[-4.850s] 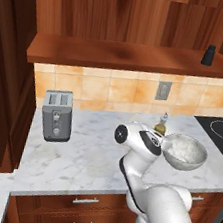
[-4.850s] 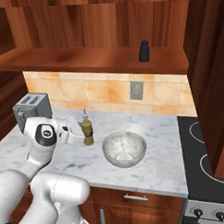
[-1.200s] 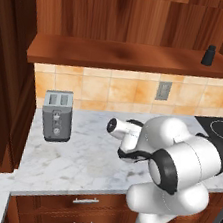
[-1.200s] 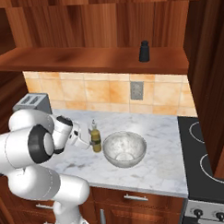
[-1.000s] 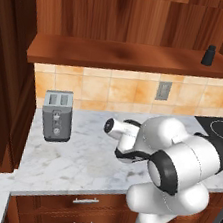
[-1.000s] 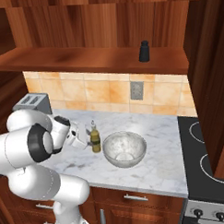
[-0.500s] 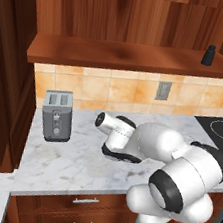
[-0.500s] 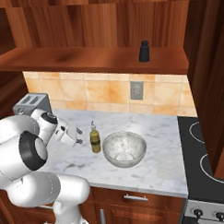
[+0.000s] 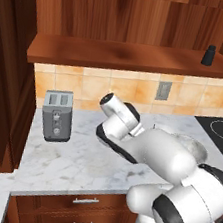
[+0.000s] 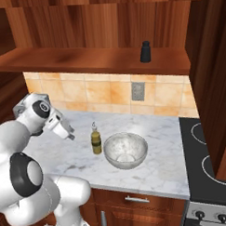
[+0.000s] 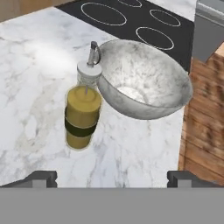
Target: Retrieve the bottle and the shaker from the cabinet and place them next to the mixing bowl on the counter. Then add garlic from the fridge to the mixing bowl.
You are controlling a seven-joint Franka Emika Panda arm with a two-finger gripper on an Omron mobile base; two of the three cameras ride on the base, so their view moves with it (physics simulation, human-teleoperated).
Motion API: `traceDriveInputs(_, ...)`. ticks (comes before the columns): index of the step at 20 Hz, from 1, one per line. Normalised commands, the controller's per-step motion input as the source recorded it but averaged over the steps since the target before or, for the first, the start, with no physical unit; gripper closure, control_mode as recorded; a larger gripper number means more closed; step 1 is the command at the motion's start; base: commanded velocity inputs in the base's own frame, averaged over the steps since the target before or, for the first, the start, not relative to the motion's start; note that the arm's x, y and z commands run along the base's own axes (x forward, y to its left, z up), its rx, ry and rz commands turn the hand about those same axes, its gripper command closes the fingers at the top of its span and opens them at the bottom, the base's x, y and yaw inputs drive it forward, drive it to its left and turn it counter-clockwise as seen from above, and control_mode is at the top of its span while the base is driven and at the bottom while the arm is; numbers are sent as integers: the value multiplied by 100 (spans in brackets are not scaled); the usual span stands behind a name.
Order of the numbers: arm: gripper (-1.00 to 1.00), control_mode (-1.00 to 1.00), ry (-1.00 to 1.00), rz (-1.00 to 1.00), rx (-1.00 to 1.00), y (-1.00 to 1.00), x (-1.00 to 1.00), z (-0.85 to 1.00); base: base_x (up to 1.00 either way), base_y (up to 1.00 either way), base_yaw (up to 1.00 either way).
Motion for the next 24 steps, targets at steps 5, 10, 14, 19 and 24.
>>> traceDriveInputs(5, -100, -100, 24, 19, 23, -24, -38, 3, 0, 0, 0)
traceDriveInputs(10, -100, -100, 16, 17, 13, -17, -38, 55, 0, 0, 0)
traceDriveInputs(14, -100, -100, 8, 11, 11, -1, -39, 73, 0, 0, 0)
traceDriveInputs(19, -100, -100, 4, 7, 5, -5, -33, 55, 0, 0, 0)
traceDriveInputs(24, -100, -100, 3, 5, 0, 0, -42, 54, 0, 0, 0)
